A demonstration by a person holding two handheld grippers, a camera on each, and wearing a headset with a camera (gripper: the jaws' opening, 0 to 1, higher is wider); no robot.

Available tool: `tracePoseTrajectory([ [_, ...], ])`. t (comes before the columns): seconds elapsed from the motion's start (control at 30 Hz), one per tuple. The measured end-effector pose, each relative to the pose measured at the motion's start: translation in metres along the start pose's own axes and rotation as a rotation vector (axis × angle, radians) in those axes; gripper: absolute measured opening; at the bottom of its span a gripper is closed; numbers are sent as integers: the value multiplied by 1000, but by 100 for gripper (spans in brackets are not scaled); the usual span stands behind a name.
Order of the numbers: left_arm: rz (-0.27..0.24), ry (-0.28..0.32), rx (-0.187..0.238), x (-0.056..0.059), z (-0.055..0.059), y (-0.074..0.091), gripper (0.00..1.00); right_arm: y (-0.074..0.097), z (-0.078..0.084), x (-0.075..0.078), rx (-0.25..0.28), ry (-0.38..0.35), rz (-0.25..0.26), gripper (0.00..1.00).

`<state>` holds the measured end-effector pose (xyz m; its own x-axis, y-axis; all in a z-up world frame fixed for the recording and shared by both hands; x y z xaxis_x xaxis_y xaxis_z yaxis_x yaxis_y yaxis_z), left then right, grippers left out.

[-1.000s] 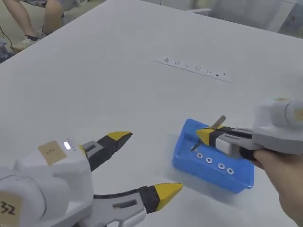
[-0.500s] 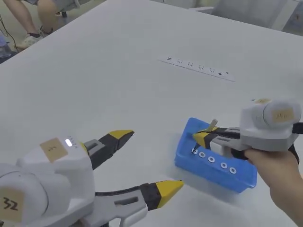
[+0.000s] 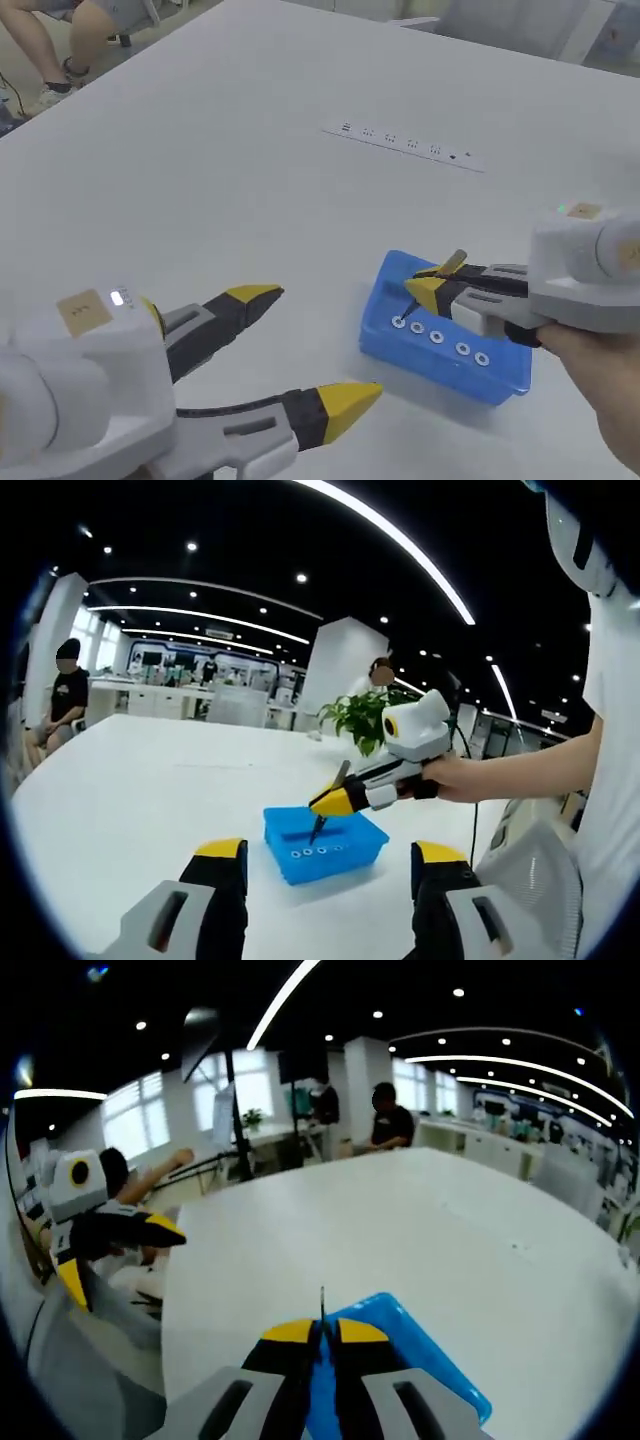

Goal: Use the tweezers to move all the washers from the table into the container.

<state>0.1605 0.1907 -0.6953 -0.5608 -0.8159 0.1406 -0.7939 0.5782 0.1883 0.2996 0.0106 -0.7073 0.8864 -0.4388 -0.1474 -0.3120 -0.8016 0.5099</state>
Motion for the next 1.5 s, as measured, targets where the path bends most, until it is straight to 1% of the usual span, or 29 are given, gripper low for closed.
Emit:
tracePoseTrajectory([
  [0.13,30,-23,-19,5,-3,-3,62,17,2,-12,13,1,-29,3],
  [0.2,58,-27,-25,9,-7,-4,56,24,6,-19,5,0,-53,3],
  [0.27,82,-43,-33,11,-9,-5,50,29,11,-26,-20,10,-90,3],
  [0.33,130,-107,-63,14,-14,-8,43,35,21,-34,-51,33,-117,3],
  [0.43,208,-157,-82,21,-22,-15,29,40,33,-45,-104,78,-156,3],
  [0.47,245,-183,-92,25,-25,-19,26,41,38,-49,-129,103,-175,3],
  [0.5,267,-197,-98,28,-26,-22,23,42,41,-53,-142,124,-183,3],
  [0.53,310,-216,-100,32,-28,-26,19,43,45,-57,-159,145,-195,3],
  [0.6,341,-231,-115,37,-29,-31,16,45,50,-64,-188,173,-217,3],
  [0.63,380,-247,-121,42,-30,-35,15,47,52,-68,-199,202,-222,3],
  [0.67,418,-259,-137,47,-29,-39,13,47,54,-71,-209,224,-229,3],
  [0.7,441,-275,-142,50,-29,-42,12,49,56,-75,-230,253,-236,3],
  [0.73,488,-284,-154,55,-27,-45,9,49,57,-77,-241,277,-237,3],
  [0.77,509,-284,-154,58,-27,-47,7,50,59,-79,-251,297,-240,3],
  [0.8,529,-292,-161,61,-26,-49,5,50,61,-83,-258,301,-246,3],
  [0.83,557,-313,-181,64,-24,-51,4,51,62,-84,-262,305,-248,3],
  [0.9,594,-357,-204,71,-22,-54,3,51,64,-87,-275,318,-242,3],
  [0.93,612,-363,-214,74,-21,-55,2,52,65,-87,-279,323,-238,3],
  [1.03,639,-399,-249,81,-19,-60,2,52,65,-87,-282,332,-231,3],
  [1.1,639,-430,-262,81,-19,-61,0,51,65,-86,-285,342,-222,3],
  [1.13,631,-458,-273,80,-18,-63,0,50,66,-85,-302,361,-214,3],
  [1.17,635,-460,-278,79,-18,-63,0,50,67,-84,-312,373,-210,3],
  [1.2,648,-474,-304,78,-17,-62,0,49,68,-83,-323,385,-203,3],
  [1.23,642,-477,-308,76,-17,-63,0,48,69,-82,-329,388,-200,3],
  [1.3,640,-502,-330,73,-16,-64,0,47,70,-79,-332,394,-189,3],
  [1.37,633,-514,-347,70,-15,-65,0,46,72,-75,-332,387,-177,3],
  [1.4,623,-530,-358,67,-14,-66,0,44,72,-73,-330,381,-173,4],
  [1.43,625,-539,-364,65,-13,-67,0,43,74,-71,-328,374,-169,4],
  [1.5,629,-559,-399,60,-9,-70,0,40,76,-69,-330,363,-164,4],
])
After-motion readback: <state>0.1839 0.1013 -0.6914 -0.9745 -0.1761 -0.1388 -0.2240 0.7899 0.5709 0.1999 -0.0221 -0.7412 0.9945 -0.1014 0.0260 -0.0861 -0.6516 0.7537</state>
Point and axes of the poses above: the centre of the closed fingertips' face, and the gripper's own axes: y roughly backward along the fingers, x roughly to its right, z roughly out of its underside, the point moved 9 cm from there along y, roughly backward along the fingers, and after that the axes turned 5 degrees about -y, right-handed, at the moved point
